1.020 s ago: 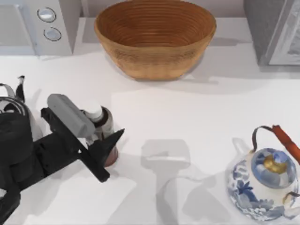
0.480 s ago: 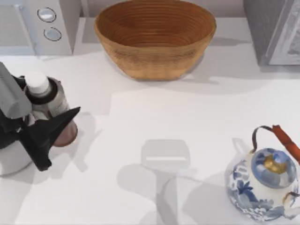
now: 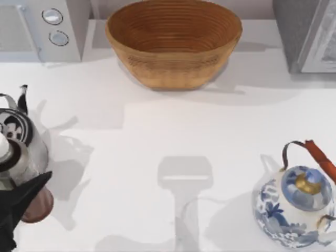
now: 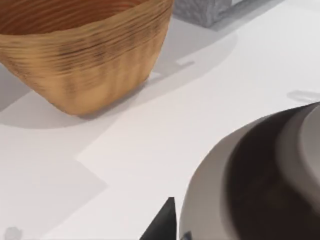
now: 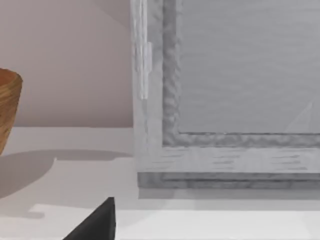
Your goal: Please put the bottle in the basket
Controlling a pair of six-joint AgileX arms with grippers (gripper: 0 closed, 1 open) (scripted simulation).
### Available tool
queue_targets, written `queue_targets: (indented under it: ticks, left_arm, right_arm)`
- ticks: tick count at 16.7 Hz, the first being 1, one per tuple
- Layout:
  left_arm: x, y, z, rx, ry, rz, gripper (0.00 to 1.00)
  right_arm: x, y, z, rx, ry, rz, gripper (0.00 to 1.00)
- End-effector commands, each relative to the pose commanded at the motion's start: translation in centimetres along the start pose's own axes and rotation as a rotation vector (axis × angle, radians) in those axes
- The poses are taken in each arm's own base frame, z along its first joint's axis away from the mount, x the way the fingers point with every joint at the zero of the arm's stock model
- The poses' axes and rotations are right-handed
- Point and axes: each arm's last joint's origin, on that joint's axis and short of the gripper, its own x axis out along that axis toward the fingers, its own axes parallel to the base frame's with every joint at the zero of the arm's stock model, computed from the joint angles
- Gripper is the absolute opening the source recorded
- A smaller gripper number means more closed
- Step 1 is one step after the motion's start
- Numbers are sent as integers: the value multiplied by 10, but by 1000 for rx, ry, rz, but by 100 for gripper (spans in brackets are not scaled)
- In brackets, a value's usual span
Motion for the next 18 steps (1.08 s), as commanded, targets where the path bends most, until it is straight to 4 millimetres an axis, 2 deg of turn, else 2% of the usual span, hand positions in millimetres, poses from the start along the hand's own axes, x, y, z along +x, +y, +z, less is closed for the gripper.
queue_targets:
  ticks: [4, 9, 11, 14, 16, 18]
  left_arm:
    - [-5, -7, -11, -46, 13, 5, 0]
    - [-5, -6, -10, -44, 13, 4, 0]
    - [-3, -5, -3, -54, 27, 0, 0]
    - [4, 4, 27, -76, 75, 8, 0]
    - [16, 15, 57, -87, 115, 37, 0]
    - [36, 28, 92, -99, 156, 85, 0]
  right_arm:
    - [0, 0, 0, 0, 0, 0, 100]
    - [0, 0, 0, 0, 0, 0, 100]
    - [0, 0, 0, 0, 0, 0, 100]
    - [0, 0, 0, 0, 0, 0, 100]
    - [0, 0, 0, 0, 0, 0, 100]
    - [0, 0, 0, 0, 0, 0, 100]
